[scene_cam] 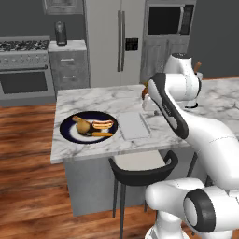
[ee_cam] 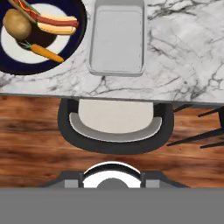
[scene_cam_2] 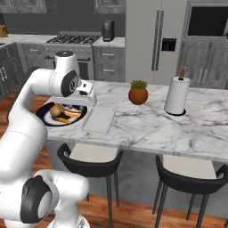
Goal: Place one cooked food and one vegetable from the large plate to each tupperware container.
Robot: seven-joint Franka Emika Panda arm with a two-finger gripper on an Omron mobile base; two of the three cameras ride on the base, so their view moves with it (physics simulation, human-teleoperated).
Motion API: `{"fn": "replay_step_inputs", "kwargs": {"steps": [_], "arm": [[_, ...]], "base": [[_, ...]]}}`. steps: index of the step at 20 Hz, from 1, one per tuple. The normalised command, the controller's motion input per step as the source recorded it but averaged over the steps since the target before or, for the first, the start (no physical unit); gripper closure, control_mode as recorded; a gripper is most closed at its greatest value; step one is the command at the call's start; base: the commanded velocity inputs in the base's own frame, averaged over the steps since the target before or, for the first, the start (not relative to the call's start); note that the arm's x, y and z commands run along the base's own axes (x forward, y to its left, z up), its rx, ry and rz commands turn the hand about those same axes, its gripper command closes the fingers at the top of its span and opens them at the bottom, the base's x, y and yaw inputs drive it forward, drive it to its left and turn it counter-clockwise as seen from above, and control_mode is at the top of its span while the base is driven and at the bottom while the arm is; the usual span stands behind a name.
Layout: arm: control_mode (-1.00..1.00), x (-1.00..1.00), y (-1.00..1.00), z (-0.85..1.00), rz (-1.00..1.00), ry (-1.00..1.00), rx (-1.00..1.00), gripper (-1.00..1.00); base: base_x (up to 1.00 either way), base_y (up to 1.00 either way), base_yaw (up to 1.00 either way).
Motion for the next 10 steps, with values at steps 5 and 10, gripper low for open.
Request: {"fn": "replay_step_inputs", "kwargs": {"steps": [5, 10], "arm": [[-1.0, 0.47, 0.11, 0.03, 0.13, 0.0, -0.01, -1.0], [-1.0, 0.74, 0.76, 0.22, 0.38, 0.03, -0.16, -1.0]], "base": [[0.0, 0.0, 0.0], [0.0, 0.0, 0.0]]}}
